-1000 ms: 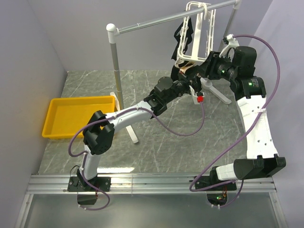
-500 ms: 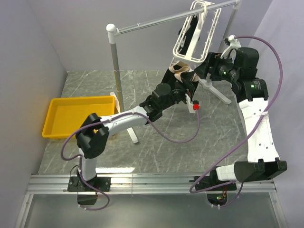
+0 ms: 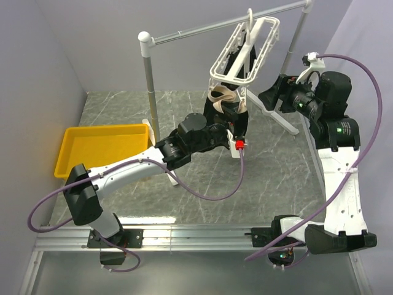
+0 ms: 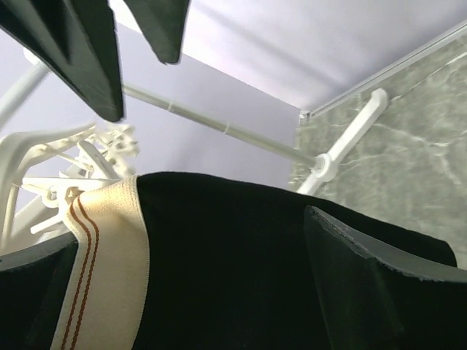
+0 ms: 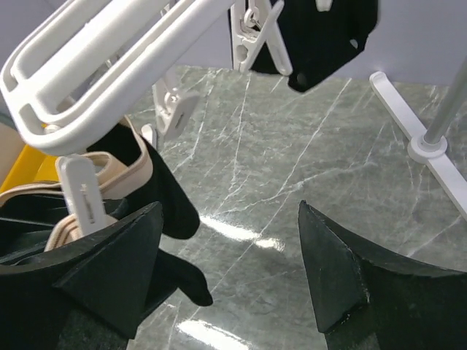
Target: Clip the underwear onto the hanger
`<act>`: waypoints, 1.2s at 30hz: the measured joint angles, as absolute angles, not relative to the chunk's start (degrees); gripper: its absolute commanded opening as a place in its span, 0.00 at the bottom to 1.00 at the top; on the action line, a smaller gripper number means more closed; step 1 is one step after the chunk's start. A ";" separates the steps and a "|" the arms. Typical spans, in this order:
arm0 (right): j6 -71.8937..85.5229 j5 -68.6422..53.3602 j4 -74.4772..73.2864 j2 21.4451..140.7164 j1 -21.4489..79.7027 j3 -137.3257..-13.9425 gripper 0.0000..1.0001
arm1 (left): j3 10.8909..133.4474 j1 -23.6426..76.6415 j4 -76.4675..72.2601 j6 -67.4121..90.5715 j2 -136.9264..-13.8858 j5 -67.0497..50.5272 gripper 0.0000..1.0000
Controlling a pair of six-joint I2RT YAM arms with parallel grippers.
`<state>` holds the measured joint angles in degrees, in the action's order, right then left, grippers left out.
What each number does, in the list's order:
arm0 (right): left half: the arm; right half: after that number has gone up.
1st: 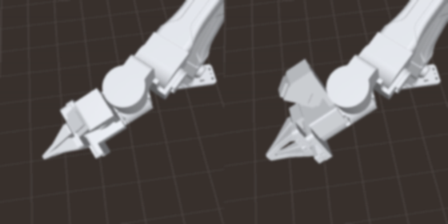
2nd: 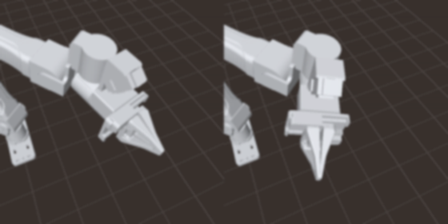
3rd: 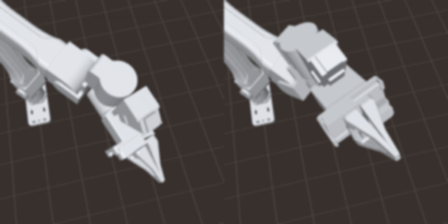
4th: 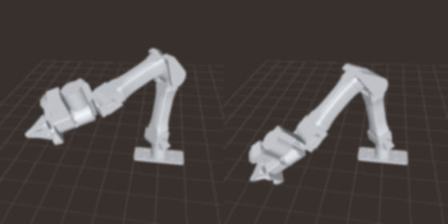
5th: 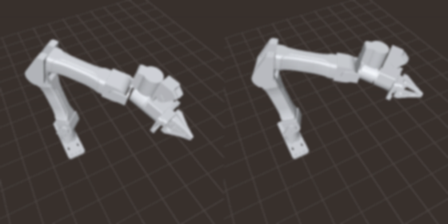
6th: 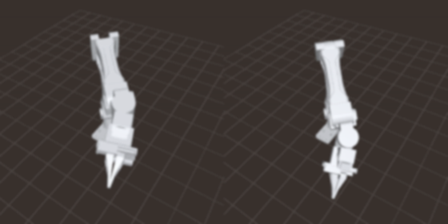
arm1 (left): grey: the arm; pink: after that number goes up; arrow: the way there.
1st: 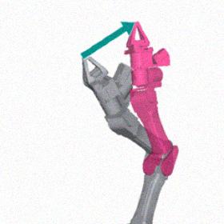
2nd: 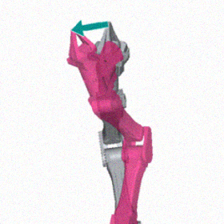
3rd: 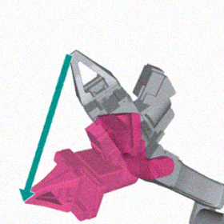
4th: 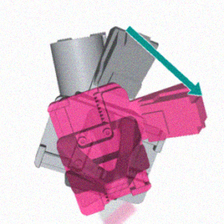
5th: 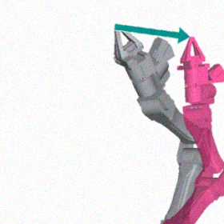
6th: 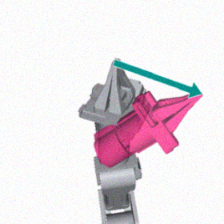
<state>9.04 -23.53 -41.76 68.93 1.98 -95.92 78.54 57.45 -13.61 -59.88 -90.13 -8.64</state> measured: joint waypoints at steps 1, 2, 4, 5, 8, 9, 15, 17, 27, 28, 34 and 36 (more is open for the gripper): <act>8.95 -23.62 -41.78 68.62 1.98 -95.85 0.82 | 78.56 57.84 -13.32 -59.00 -90.02 -7.97 0.99; 8.80 -23.70 -41.78 68.20 1.98 -95.70 0.82 | 78.56 58.19 -12.97 -58.57 -90.00 -7.11 0.99; 8.51 -23.88 -41.98 67.59 1.98 -95.42 0.82 | 78.56 58.48 -12.08 -58.15 -90.08 -6.11 0.99; 8.40 -23.92 -42.09 67.46 1.98 -95.37 0.82 | 78.59 58.48 -11.94 -58.11 -90.24 -5.69 0.99; 8.19 -24.08 -42.17 67.42 1.96 -95.35 0.82 | 80.34 58.15 -11.16 -58.11 -91.68 -4.99 0.99; 8.14 -24.10 -42.24 67.42 1.98 -95.35 0.82 | 81.82 57.95 -11.07 -58.11 -92.82 -4.91 0.99; 7.55 -24.08 -42.87 67.42 1.98 -95.35 0.82 | 88.05 55.79 -11.03 -59.07 -97.91 -6.04 0.99; 7.33 -24.08 -43.24 67.42 1.96 -95.35 0.82 | 88.60 54.83 -10.79 -60.38 -98.56 -7.88 0.99; 6.28 -24.23 -44.21 67.46 1.96 -95.35 0.82 | 91.13 47.90 -0.86 -71.72 -99.29 -25.47 0.99; 6.28 -24.29 -44.23 67.48 1.96 -95.35 0.82 | 91.33 47.51 -0.58 -72.38 -99.29 -26.44 0.99; 6.26 -24.69 -44.31 67.66 1.93 -95.35 0.82 | 91.37 48.45 -0.78 -80.68 -100.36 -27.11 0.99; 6.24 -24.73 -44.38 67.66 1.93 -95.35 0.82 | 91.79 48.80 0.54 -84.62 -101.21 -26.92 0.99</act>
<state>6.24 -24.73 -44.38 67.66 1.93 -95.35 91.79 48.80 0.54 -84.62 -101.21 -26.92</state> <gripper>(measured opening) 0.816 0.993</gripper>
